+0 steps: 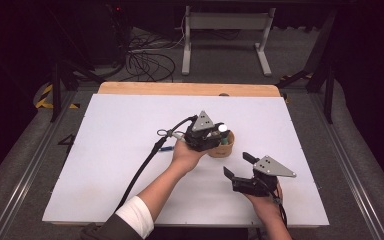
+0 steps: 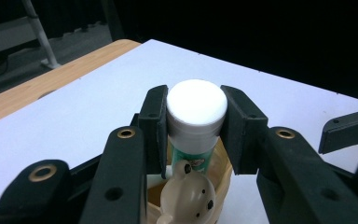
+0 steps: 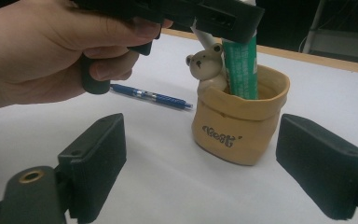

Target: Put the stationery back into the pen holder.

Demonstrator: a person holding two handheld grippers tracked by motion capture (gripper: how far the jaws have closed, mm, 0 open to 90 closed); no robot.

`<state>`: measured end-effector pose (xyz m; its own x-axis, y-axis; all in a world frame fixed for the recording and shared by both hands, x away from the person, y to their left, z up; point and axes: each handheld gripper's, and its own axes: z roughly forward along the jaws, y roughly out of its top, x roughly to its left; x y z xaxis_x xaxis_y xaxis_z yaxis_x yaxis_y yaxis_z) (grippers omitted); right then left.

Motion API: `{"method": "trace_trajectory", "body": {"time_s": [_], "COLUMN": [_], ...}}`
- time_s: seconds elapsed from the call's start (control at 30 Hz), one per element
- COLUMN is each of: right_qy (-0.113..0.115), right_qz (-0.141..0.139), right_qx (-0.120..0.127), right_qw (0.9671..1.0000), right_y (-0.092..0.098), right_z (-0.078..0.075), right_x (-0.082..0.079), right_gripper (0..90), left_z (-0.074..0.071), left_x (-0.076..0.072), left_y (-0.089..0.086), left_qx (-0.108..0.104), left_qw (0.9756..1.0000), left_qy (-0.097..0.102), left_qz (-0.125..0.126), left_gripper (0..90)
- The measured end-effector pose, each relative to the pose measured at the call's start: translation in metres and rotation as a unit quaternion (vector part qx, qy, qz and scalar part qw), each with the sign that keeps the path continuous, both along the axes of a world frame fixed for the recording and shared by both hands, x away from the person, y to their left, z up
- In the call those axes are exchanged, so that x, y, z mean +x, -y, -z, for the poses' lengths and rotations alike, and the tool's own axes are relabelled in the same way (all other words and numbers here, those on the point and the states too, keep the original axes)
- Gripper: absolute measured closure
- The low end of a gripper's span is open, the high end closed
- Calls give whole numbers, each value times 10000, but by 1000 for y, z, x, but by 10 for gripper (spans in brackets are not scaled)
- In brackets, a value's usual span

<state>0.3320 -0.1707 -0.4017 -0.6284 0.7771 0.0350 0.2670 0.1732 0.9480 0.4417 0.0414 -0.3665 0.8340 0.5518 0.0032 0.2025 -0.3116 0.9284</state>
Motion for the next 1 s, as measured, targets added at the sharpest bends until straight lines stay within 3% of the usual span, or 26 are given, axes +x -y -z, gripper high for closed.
{"method": "trace_trajectory", "body": {"time_s": [0.2, 0.5, 0.8, 1.0], "right_qy": [-23, -25, -7, -7], "right_qz": [0, -15, -3, 1], "right_qx": [-22, -21, -9, -2], "right_qw": [10000, 10000, 10000, 10000], "right_y": [0, -1, 0, 0], "right_z": [1, 1, 2, 3], "right_x": [1, 1, 2, 2], "right_gripper": [170, 170, 169, 167], "left_z": [-1, -13, -14, -14], "left_x": [-3, -12, -18, -21], "left_y": [0, -16, -39, -54], "left_qx": [141, -224, -474, -518], "left_qw": [9997, 9992, 9985, 9982], "left_qy": [171, 332, 229, 190], "left_qz": [-30, -74, -178, -226], "left_gripper": [624, 573, 487, 417]}}
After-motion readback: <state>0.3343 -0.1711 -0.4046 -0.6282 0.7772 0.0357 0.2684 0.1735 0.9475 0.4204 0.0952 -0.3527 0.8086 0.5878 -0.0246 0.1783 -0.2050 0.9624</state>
